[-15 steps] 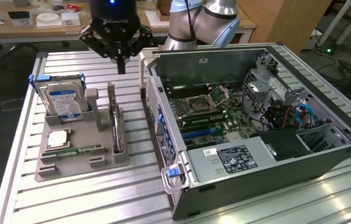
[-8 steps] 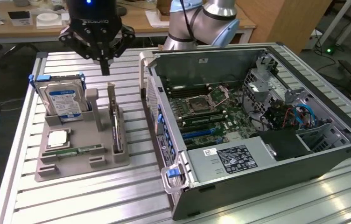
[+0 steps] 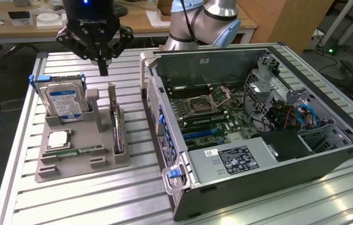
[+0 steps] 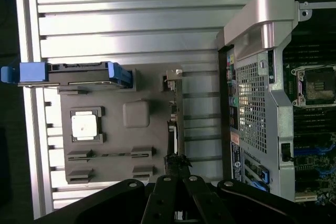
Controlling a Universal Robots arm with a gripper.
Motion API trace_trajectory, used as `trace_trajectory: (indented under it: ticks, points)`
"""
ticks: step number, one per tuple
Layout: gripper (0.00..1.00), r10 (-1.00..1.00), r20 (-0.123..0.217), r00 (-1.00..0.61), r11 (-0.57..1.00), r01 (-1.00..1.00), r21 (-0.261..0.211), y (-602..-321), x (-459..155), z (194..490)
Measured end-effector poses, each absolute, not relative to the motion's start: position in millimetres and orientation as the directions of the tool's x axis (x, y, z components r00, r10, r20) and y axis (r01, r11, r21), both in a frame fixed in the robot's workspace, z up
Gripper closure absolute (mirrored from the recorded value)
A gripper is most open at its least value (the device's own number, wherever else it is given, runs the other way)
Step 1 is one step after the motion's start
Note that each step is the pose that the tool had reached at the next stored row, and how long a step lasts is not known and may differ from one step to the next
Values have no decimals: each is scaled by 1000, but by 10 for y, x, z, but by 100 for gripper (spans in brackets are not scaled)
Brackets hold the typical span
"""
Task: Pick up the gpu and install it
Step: 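Pick up the gpu and move the gpu toward the slot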
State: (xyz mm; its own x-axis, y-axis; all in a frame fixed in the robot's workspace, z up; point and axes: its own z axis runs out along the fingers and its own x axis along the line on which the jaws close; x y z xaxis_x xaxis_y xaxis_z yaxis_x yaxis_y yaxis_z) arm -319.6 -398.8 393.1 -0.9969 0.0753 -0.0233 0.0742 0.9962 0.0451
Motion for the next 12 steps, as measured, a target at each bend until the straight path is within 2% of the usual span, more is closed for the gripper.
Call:
trace_trajectory:
  ticks: [9,11,12]
  points:
    - [89,75,-23,-997,996,74,45,-3989,-3196,3931]
    - [77,75,-23,-997,996,74,45,-3989,-3196,3931]
    - [77,75,-23,-997,996,74,45,-3989,-3196,3931]
